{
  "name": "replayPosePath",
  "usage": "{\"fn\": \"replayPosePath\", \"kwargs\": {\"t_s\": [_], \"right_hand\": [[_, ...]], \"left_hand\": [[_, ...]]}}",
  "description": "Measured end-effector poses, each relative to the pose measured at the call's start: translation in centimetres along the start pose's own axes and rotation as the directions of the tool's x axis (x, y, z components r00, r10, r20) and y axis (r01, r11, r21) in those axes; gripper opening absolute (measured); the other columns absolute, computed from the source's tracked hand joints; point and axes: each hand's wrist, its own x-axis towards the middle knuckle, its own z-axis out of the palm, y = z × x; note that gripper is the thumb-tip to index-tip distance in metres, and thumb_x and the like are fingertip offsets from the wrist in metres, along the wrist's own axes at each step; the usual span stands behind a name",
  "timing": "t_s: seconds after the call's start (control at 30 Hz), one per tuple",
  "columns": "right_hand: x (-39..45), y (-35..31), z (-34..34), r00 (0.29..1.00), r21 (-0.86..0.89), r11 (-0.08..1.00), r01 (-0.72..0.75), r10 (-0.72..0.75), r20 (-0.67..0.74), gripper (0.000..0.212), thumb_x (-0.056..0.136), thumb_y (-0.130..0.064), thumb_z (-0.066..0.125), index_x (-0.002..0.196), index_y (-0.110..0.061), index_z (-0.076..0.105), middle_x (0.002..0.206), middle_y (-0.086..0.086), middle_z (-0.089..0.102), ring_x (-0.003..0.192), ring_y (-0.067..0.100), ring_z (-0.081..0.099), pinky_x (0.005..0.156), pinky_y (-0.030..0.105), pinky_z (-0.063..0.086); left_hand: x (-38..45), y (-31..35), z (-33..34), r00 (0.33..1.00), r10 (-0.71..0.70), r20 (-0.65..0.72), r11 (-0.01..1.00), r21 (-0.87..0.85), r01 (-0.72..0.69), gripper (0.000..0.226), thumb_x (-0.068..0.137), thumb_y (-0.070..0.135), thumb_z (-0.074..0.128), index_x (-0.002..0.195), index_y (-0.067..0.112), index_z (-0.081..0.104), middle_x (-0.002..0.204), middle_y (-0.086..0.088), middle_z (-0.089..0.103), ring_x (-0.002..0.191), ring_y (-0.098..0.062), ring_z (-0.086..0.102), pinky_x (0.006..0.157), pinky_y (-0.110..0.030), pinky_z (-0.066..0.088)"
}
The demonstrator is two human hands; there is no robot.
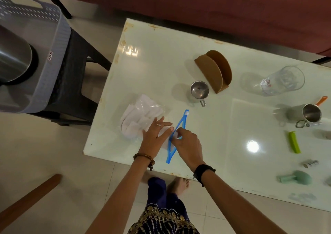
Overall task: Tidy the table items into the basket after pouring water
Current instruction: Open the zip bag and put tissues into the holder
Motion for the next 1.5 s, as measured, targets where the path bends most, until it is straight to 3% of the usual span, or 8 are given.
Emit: {"fn": "replayPosePath", "kwargs": {"t_s": [0.33, 0.5, 0.67, 0.87, 1.13, 1.23, 1.33, 1.5], "right_hand": [[-4.4, 3.2, -6.3, 0.924, 0.505, 0.851, 0.144, 0.067, -0.375, 0.017, 0.076, -0.021, 0.054, 0.067, -0.017, 0.040, 0.061, -0.007, 0.042, 0.051, -0.001, 0.037, 0.048, 0.007, 0.033], [-5.9, 1.9, -8.0, 0.876, 0.485, 0.811, 0.326, -0.067, -0.477, 0.006, 0.074, -0.033, 0.055, 0.074, -0.038, 0.050, 0.077, -0.028, 0.063, 0.066, -0.004, 0.056, 0.056, 0.005, 0.042], [-7.6, 1.2, -7.6, 0.890, 0.253, 0.865, 0.434, -0.368, -0.269, 0.036, 0.079, -0.029, 0.058, 0.096, -0.059, 0.047, 0.104, -0.035, 0.061, 0.100, -0.017, 0.055, 0.079, -0.001, 0.042], [-8.4, 1.6, -7.2, 0.886, 0.176, 0.870, 0.461, -0.439, -0.151, 0.035, 0.082, -0.044, 0.054, 0.115, -0.034, 0.054, 0.109, -0.011, 0.067, 0.102, -0.003, 0.056, 0.080, 0.006, 0.047], [-7.1, -0.1, -7.8, 0.976, 0.666, 0.723, 0.182, -0.051, -0.211, 0.022, 0.081, -0.041, 0.063, 0.093, -0.023, 0.064, 0.097, -0.014, 0.070, 0.091, 0.005, 0.067, 0.077, 0.015, 0.051], [-5.9, -1.0, -8.5, 0.980, 0.665, 0.740, 0.104, 0.039, -0.196, 0.024, 0.083, -0.041, 0.064, 0.092, -0.019, 0.062, 0.094, -0.007, 0.069, 0.086, 0.014, 0.068, 0.080, 0.032, 0.056], [-4.9, -1.9, -8.7, 0.978, 0.609, 0.789, 0.081, 0.053, -0.200, 0.027, 0.081, -0.043, 0.065, 0.092, -0.018, 0.063, 0.093, -0.007, 0.070, 0.082, 0.012, 0.069, 0.074, 0.019, 0.055], [-4.6, -2.4, -8.4, 0.974, 0.548, 0.829, 0.106, 0.026, -0.227, 0.015, 0.086, -0.031, 0.063, 0.089, -0.016, 0.064, 0.089, -0.006, 0.070, 0.076, 0.009, 0.068, 0.064, 0.008, 0.050]], "left_hand": [[1.1, -2.7, -0.5, 0.995, -0.090, 0.041, 0.780, 0.624, 0.044, 0.061, 0.094, 0.030, 0.043, 0.145, 0.025, 0.010, 0.157, 0.002, -0.006, 0.144, -0.018, -0.009, 0.113, -0.051, -0.007], [-0.6, 3.2, 1.5, 0.967, -0.194, -0.166, 0.977, -0.120, 0.175, 0.056, 0.089, 0.035, 0.052, 0.139, 0.021, 0.031, 0.151, -0.002, 0.026, 0.139, -0.018, 0.023, 0.113, -0.034, 0.023], [-3.0, 8.3, 3.2, 0.879, -0.252, 0.404, 0.507, -0.719, 0.475, 0.040, 0.084, 0.050, 0.046, 0.116, 0.027, 0.057, 0.114, -0.002, 0.061, 0.103, -0.019, 0.061, 0.081, -0.039, 0.053], [-2.8, 9.7, 4.0, 0.854, -0.130, 0.505, 0.180, -0.835, 0.521, 0.045, 0.085, 0.050, 0.042, 0.112, 0.021, 0.062, 0.109, -0.010, 0.058, 0.103, -0.036, 0.050, 0.074, -0.044, 0.058], [-2.8, 9.7, 4.6, 0.945, -0.128, 0.299, 0.367, -0.871, 0.326, 0.047, 0.089, 0.055, 0.029, 0.120, 0.031, 0.055, 0.095, 0.001, 0.067, 0.083, -0.017, 0.064, 0.067, -0.030, 0.056], [-3.2, 9.9, 4.7, 0.941, -0.108, 0.320, 0.387, -0.858, 0.336, 0.051, 0.082, 0.050, 0.039, 0.126, 0.026, 0.051, 0.111, -0.006, 0.059, 0.109, -0.028, 0.053, 0.091, -0.041, 0.044], [-3.7, 10.4, 4.9, 0.962, -0.083, 0.261, 0.472, -0.840, 0.268, 0.059, 0.079, 0.043, 0.046, 0.134, 0.025, 0.042, 0.136, -0.017, 0.046, 0.130, -0.038, 0.038, 0.109, -0.053, 0.028], [-3.8, 10.8, 5.1, 0.995, -0.025, 0.097, 0.584, -0.806, 0.093, 0.037, 0.094, 0.026, 0.036, 0.124, 0.045, 0.047, 0.142, -0.007, 0.042, 0.127, -0.035, 0.044, 0.105, -0.060, 0.032]]}}
